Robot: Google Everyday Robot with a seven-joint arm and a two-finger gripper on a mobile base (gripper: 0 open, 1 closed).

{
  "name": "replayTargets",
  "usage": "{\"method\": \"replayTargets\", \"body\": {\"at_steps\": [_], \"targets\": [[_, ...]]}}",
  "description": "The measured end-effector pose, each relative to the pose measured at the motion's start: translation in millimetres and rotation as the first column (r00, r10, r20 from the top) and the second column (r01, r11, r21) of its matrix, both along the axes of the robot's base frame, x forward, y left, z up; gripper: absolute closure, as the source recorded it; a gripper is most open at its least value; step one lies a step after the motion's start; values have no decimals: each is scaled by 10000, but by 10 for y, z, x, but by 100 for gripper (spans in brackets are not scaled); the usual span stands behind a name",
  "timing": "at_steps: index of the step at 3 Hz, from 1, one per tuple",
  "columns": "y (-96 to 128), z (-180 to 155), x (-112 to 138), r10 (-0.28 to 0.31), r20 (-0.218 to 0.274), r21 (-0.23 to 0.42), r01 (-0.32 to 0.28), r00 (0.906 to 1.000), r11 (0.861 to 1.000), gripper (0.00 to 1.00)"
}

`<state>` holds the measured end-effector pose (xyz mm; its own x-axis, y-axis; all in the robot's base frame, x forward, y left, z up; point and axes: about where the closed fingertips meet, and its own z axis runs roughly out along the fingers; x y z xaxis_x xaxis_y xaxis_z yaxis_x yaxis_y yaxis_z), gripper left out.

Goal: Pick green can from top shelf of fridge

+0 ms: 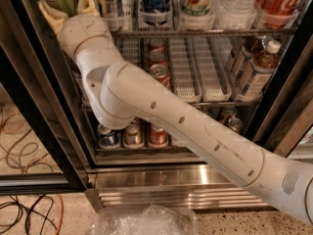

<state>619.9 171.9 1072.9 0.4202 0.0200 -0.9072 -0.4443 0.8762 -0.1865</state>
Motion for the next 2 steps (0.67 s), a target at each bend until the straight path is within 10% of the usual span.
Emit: {"method": "replayTargets", "body": {"at_steps": [2], "targets": [[8, 0, 19, -127, 56, 156, 126, 9999, 9998, 100]]}}
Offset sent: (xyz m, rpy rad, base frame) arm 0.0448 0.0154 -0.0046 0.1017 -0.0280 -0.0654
